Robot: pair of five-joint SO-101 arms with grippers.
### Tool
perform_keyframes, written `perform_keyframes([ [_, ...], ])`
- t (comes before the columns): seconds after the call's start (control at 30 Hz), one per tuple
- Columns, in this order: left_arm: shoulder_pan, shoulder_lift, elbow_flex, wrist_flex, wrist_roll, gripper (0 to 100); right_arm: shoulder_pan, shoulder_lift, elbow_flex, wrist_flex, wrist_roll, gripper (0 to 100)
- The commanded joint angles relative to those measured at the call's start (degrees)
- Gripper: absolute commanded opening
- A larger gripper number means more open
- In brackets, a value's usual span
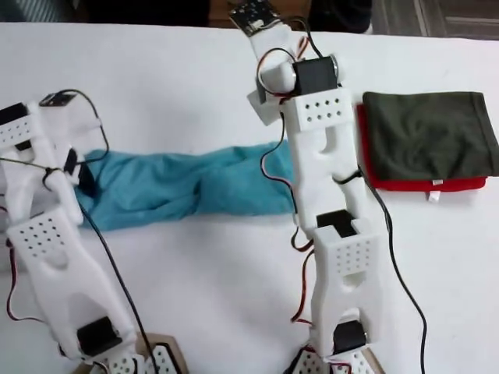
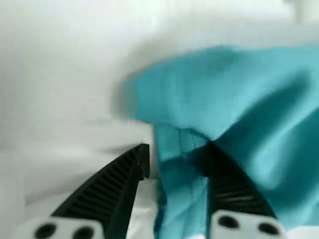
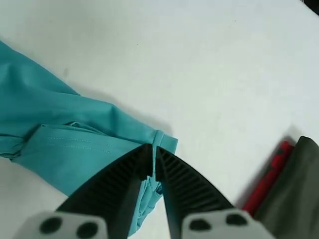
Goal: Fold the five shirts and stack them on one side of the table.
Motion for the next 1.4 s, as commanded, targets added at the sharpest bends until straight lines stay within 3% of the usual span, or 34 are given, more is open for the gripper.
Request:
perform_keyframes([
  [0.0, 4.92, 0.62, 0.84, 3.52, -0.62, 9, 1.80, -5.32, -0.53, 1.27, 0.26, 2.0],
  [0.07, 5.98, 0.62, 0.92, 3.78, -1.58, 2, 3.12, -7.87, -0.18, 1.27, 0.26, 2.0],
  [0.27, 7.56, -0.79, -0.22, 5.98, -1.67, 3, 8.57, -17.71, 3.60, 1.36, 0.18, 2.0],
  [0.53, 11.25, -18.11, -0.75, 6.33, -1.67, 3, 11.56, -41.10, 37.63, -0.40, 0.18, 2.0],
  [0.7, 15.91, -31.21, -0.75, 6.24, 0.35, 3, 13.58, -58.86, 64.44, -10.86, 0.18, 2.0],
  [1.0, 33.23, -41.93, 0.75, 6.24, 6.77, 3, 32.75, -86.37, 114.99, -34.95, 0.18, 2.0],
  [1.2, 48.88, -39.82, 4.18, 4.48, 11.16, 3, 42.24, -101.49, 130.29, -36.18, 0.26, 2.0],
  [1.37, 57.67, -34.55, 4.35, -2.90, 11.16, 3, 48.92, -110.11, 136.62, -34.15, 2.64, 2.0],
])
